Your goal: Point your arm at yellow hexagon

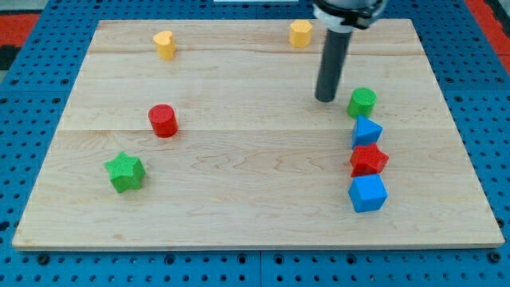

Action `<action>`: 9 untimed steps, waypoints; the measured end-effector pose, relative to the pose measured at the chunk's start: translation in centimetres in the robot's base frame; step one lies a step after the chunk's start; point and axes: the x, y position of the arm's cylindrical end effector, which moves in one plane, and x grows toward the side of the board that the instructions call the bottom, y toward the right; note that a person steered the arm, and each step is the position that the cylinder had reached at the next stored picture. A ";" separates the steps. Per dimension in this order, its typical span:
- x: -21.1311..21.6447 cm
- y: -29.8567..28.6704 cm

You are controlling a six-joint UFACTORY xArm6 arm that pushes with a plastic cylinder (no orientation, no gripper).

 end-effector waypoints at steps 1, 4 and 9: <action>-2.3 -3.4; -7.4 -8.6; -18.0 -2.8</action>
